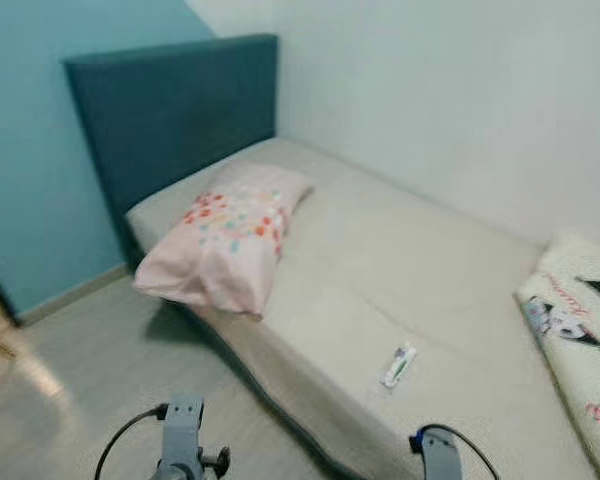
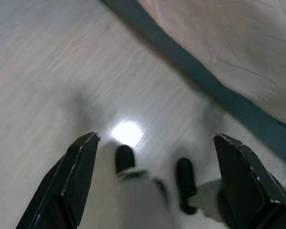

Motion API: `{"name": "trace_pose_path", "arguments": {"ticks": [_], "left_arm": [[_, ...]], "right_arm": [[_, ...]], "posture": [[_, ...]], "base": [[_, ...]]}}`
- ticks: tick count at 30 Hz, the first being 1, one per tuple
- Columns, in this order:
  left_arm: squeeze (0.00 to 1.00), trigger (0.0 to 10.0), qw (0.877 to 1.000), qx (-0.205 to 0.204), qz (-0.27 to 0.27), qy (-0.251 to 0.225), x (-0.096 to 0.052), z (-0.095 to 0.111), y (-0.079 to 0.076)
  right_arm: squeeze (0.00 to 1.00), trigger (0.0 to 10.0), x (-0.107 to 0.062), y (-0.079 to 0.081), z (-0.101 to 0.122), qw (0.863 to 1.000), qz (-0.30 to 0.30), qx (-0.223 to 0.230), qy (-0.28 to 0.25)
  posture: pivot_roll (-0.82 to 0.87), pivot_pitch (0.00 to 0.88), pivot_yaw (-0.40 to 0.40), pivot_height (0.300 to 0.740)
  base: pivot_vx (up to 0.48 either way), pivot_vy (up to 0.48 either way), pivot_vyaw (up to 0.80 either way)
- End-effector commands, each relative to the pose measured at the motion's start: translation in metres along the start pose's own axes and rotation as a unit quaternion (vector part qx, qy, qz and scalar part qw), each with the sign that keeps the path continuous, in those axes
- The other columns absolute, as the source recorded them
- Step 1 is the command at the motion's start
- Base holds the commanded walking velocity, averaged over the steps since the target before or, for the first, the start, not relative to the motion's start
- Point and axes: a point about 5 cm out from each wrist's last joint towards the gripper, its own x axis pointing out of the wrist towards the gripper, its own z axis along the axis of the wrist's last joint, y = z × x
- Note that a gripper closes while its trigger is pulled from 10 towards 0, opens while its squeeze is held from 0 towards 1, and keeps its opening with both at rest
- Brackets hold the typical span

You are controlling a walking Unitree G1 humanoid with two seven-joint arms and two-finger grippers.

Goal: Clean up the room

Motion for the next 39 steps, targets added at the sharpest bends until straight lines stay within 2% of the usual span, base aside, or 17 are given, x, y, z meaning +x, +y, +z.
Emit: {"name": "trace_pose_path", "arguments": {"ticks": [1, 3, 4, 11, 20, 22, 24, 28, 30, 31, 32, 33, 34, 35, 37, 38, 39], "left_arm": [[0.0, 10.0, 1.0, 0.004, -0.002, 0.001, 0.001, 0.003, -0.001], [0.0, 10.0, 1.0, 0.006, -0.002, 0.001, 0.001, 0.003, -0.001], [0.0, 10.0, 1.0, 0.006, -0.002, 0.001, 0.001, 0.003, -0.001], [0.0, 10.0, 1.0, 0.0, 0.012, 0.003, 0.002, 0.004, 0.0], [0.0, 10.0, 0.999, -0.004, 0.047, 0.021, -0.002, -0.005, 0.015], [0.0, 10.0, 0.997, -0.014, 0.068, 0.03, -0.006, -0.011, 0.027], [0.0, 10.0, 0.997, -0.017, 0.073, 0.03, -0.007, -0.012, 0.029], [0.0, 10.0, 0.996, -0.042, 0.078, 0.013, -0.009, -0.007, 0.039], [0.0, 10.0, 0.996, -0.06, 0.056, -0.023, -0.006, 0.008, 0.04], [0.0, 10.0, 0.996, -0.06, 0.056, -0.023, -0.006, 0.008, 0.04], [0.0, 10.0, 0.997, -0.041, 0.015, -0.062, -0.004, 0.028, 0.037], [0.0, 10.0, 0.997, -0.041, 0.015, -0.062, -0.004, 0.028, 0.037], [0.0, 10.0, 0.996, 0.0, -0.023, -0.084, -0.003, 0.04, 0.034], [0.0, 10.0, 0.996, 0.0, -0.023, -0.084, -0.003, 0.04, 0.034], [0.0, 10.0, 0.994, 0.041, -0.046, -0.085, -0.003, 0.044, 0.032], [0.0, 10.0, 0.994, 0.041, -0.046, -0.085, -0.003, 0.044, 0.032], [0.0, 10.0, 0.991, 0.09, -0.063, -0.074, -0.004, 0.042, 0.032]], "right_arm": [[0.0, 10.0, 0.001, -0.003, 0.014, 1.0, 0.001, 0.014, -0.026], [0.0, 10.0, 0.003, -0.001, 0.043, 0.997, 0.007, 0.018, -0.072], [0.0, 10.0, 0.003, -0.001, 0.043, 0.997, 0.007, 0.018, -0.072], [0.0, 10.0, 0.003, 0.004, 0.087, 0.991, 0.006, 0.03, -0.134], [0.0, 10.0, 0.003, 0.001, 0.097, 0.989, 0.0, 0.047, -0.139], [0.0, 10.0, 0.003, -0.006, 0.097, 0.989, -0.023, 0.055, -0.135], [0.0, 10.0, 0.003, -0.009, 0.096, 0.989, -0.032, 0.057, -0.132], [0.0, 10.0, 0.002, -0.017, 0.092, 0.989, -0.06, 0.066, -0.122], [0.0, 10.0, 0.002, -0.021, 0.091, 0.989, -0.072, 0.061, -0.117], [0.0, 10.0, 0.002, -0.021, 0.091, 0.989, -0.072, 0.061, -0.117], [0.0, 10.0, 0.001, -0.025, 0.091, 0.988, -0.082, 0.059, -0.115], [0.0, 10.0, 0.001, -0.025, 0.091, 0.988, -0.082, 0.059, -0.115], [0.0, 10.0, 0.001, -0.029, 0.091, 0.988, -0.093, 0.06, -0.112], [0.0, 10.0, 0.001, -0.029, 0.091, 0.988, -0.093, 0.06, -0.112], [0.0, 10.0, 0.0, -0.033, 0.091, 0.987, -0.102, 0.061, -0.109], [0.0, 10.0, 0.0, -0.033, 0.091, 0.987, -0.102, 0.061, -0.109], [0.0, 10.0, 0.0, -0.035, 0.09, 0.986, -0.107, 0.065, -0.107]], "posture": [[-0.11, 0.0, -0.042, 0.74], [-0.11, 0.0, -0.042, 0.74], [-0.11, 0.0, -0.042, 0.74], [-0.12, 0.0, -0.046, 0.74], [-0.11, 0.0, -0.045, 0.735], [-0.11, 0.0, -0.044, 0.72], [-0.11, 0.0, -0.044, 0.715], [-0.11, 0.0, -0.042, 0.695], [-0.11, 0.0, -0.04, 0.685], [-0.11, 0.0, -0.04, 0.685], [-0.11, 0.0, -0.039, 0.675], [-0.11, 0.0, -0.039, 0.675], [-0.1, 0.0, -0.038, 0.665], [-0.1, 0.0, -0.038, 0.665], [-0.1, 0.0, -0.038, 0.655], [-0.1, 0.0, -0.038, 0.655], [-0.09, 0.0, -0.038, 0.65]], "base": [[0.375, 0.0, -0.76], [0.364, 0.0, -0.76], [0.352, 0.0, -0.76], [0.324, 0.0, -0.11], [0.057, 0.0, 0.0], [0.0, 0.0, 0.0], [0.0, 0.0, 0.0], [0.0, 0.0, 0.0], [0.0, 0.0, 0.0], [0.0, 0.0, 0.0], [0.0, 0.0, 0.0], [0.0, 0.0, 0.0], [0.0, 0.0, 0.0], [0.0, 0.0, 0.0], [0.0, 0.0, 0.0], [0.0, 0.0, 0.0], [0.0, 0.0, 0.0]]}}
